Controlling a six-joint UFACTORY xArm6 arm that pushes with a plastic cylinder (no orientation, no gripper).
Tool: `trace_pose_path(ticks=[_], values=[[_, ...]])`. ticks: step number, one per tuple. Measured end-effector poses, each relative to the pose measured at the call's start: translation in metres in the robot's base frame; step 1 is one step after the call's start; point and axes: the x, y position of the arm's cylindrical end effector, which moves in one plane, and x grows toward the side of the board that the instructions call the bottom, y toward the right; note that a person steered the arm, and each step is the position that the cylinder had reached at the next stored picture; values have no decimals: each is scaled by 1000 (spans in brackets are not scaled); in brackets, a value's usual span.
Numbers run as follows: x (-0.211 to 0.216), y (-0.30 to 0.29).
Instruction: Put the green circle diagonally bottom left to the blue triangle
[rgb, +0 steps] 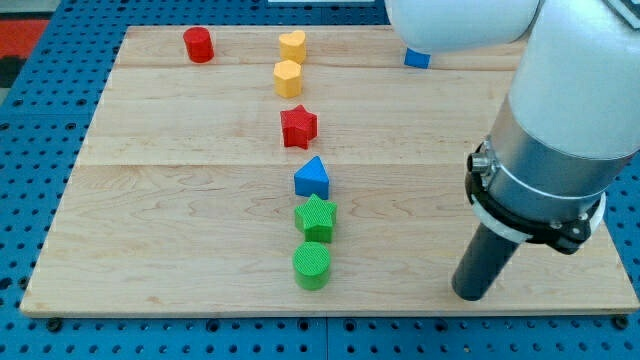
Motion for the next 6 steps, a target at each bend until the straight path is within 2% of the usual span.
trace_pose_path(ticks=[1, 2, 3, 4, 5, 6], values=[[3, -3], [18, -31], [14, -83], [-1, -152], [-26, -187], [-36, -181]])
